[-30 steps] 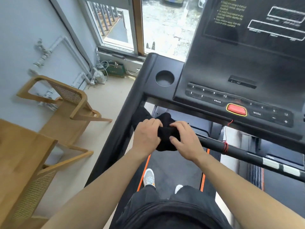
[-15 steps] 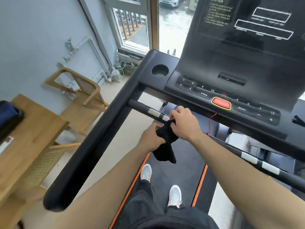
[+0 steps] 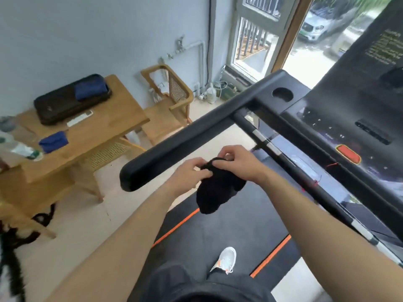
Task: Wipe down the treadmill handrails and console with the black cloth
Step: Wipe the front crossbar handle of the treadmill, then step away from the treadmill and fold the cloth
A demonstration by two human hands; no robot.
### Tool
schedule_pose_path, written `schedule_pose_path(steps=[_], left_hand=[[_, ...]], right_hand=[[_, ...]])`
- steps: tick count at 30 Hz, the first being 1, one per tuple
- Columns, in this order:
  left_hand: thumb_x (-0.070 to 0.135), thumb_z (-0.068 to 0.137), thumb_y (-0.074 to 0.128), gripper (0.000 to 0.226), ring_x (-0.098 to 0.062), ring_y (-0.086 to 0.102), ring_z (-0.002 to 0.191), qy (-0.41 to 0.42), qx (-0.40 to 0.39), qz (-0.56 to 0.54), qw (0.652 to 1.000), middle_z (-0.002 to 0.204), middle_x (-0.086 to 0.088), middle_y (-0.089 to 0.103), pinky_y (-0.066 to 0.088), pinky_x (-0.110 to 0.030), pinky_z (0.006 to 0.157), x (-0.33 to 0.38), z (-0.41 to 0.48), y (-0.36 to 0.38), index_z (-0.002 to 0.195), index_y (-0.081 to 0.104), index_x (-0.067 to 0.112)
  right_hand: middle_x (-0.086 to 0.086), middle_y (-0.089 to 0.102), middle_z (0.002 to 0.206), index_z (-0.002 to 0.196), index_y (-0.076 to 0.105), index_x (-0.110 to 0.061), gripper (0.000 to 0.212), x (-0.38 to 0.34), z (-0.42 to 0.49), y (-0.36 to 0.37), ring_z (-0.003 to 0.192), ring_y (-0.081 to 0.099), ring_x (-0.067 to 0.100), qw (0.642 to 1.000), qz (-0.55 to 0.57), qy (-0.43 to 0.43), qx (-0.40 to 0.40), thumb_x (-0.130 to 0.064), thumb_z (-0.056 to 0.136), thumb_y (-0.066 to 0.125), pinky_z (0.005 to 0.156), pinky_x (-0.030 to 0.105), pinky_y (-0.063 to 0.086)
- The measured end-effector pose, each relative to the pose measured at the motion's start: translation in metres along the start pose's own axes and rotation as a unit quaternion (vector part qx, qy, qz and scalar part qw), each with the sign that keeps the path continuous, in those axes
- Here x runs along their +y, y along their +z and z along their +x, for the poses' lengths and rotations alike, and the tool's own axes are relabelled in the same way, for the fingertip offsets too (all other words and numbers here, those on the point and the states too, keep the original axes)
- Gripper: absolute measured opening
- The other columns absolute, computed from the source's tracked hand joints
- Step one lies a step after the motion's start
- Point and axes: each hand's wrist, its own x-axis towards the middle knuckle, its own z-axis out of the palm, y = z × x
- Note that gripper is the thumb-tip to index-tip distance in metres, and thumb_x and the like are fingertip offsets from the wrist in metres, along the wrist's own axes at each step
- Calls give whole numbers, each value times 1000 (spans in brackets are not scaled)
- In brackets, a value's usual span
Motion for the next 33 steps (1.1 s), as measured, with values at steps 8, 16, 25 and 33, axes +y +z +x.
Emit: schedule_pose_path(steps=[8, 16, 25, 33], left_hand=[[44, 73, 75, 22, -14, 62, 76, -77, 136, 156, 975, 77, 8, 64, 47, -35, 66, -120, -126, -115, 73, 57, 30], [40, 80, 76, 27, -18, 59, 77, -275, 255, 80, 924, 85, 2, 64, 45, -34, 66, -292, -298, -188, 76, 51, 30], [43, 82, 67, 15, -24, 56, 102, -513, 477, 59, 712, 103, 5, 63, 45, -36, 79, -357, -471, -157, 92, 65, 32], [31, 81, 73, 39, -17, 50, 63, -449, 689, -209, 530, 67, 4, 49, 37, -30, 59, -363, -583, -105, 62, 40, 23]], right_hand=[[-4, 59, 63, 68, 54, -19, 20, -106, 18, 147, 56, 56, 10, 951, -197, -22, -236, -16, 84, 66, 54, 22, 43], [2, 49, 68, 66, 42, -14, 40, -185, 19, 363, 69, 48, 25, 793, -438, -194, -377, -34, 93, 62, 57, 35, 32], [5, 39, 60, 65, 40, -12, 57, -250, -16, 539, 56, 39, 20, 701, -419, -302, -491, -56, 93, 62, 57, 33, 30], [17, 70, 72, 75, 58, -4, 43, -284, -98, 653, 61, 59, 22, 732, -289, -311, -533, -43, 89, 73, 57, 31, 44]])
